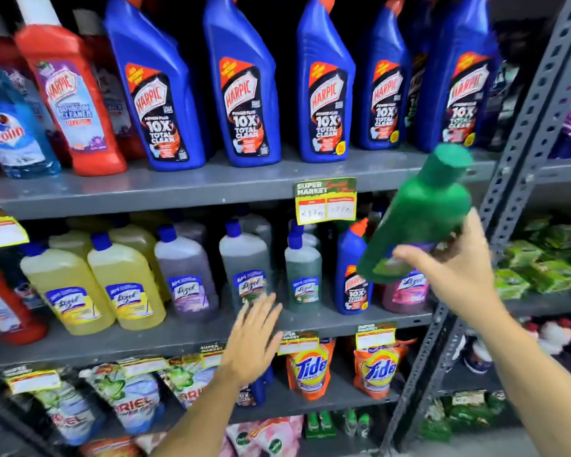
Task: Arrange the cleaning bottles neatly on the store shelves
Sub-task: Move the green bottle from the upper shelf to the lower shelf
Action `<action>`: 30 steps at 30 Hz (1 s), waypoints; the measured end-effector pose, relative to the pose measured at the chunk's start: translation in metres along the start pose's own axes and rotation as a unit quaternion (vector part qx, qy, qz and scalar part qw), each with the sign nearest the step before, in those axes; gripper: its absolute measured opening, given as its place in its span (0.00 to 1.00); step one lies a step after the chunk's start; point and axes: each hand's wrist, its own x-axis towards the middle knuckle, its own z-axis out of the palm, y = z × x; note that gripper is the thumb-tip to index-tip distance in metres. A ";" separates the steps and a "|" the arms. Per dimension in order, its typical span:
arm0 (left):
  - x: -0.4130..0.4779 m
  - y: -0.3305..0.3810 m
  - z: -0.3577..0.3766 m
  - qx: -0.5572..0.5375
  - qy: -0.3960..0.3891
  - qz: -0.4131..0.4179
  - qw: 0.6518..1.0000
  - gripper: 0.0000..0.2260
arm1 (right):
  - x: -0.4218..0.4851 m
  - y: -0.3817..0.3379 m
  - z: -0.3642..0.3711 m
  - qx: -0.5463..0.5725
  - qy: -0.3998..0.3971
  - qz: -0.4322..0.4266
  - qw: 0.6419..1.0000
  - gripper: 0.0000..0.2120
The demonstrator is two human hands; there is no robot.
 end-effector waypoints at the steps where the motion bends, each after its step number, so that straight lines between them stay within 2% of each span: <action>1: -0.009 -0.004 0.013 -0.002 -0.047 -0.013 0.999 0.25 | -0.014 0.016 0.009 -0.003 -0.015 0.019 1.000 0.32; 4: -0.021 -0.007 0.039 -0.007 -0.171 -0.051 0.984 0.29 | -0.048 0.066 0.039 0.006 -0.064 0.096 0.993 0.37; 8: -0.015 -0.003 0.057 0.002 -0.215 -0.092 0.972 0.32 | -0.067 0.114 0.073 0.011 -0.122 0.168 0.978 0.35; 14: -0.014 -0.001 0.066 0.010 -0.212 -0.114 0.970 0.31 | -0.051 0.153 0.116 0.002 -0.162 0.211 0.964 0.35; 20: -0.017 -0.006 0.068 0.015 -0.204 -0.099 0.974 0.30 | -0.061 0.181 0.132 -0.001 -0.170 0.233 0.958 0.35; 26: -0.020 -0.005 0.069 0.018 -0.186 -0.095 0.978 0.30 | -0.064 0.186 0.131 -0.017 -0.193 0.214 0.957 0.34; 30: -0.019 -0.002 0.070 0.033 -0.193 -0.101 0.975 0.30 | -0.067 0.186 0.130 -0.026 -0.179 0.211 0.961 0.31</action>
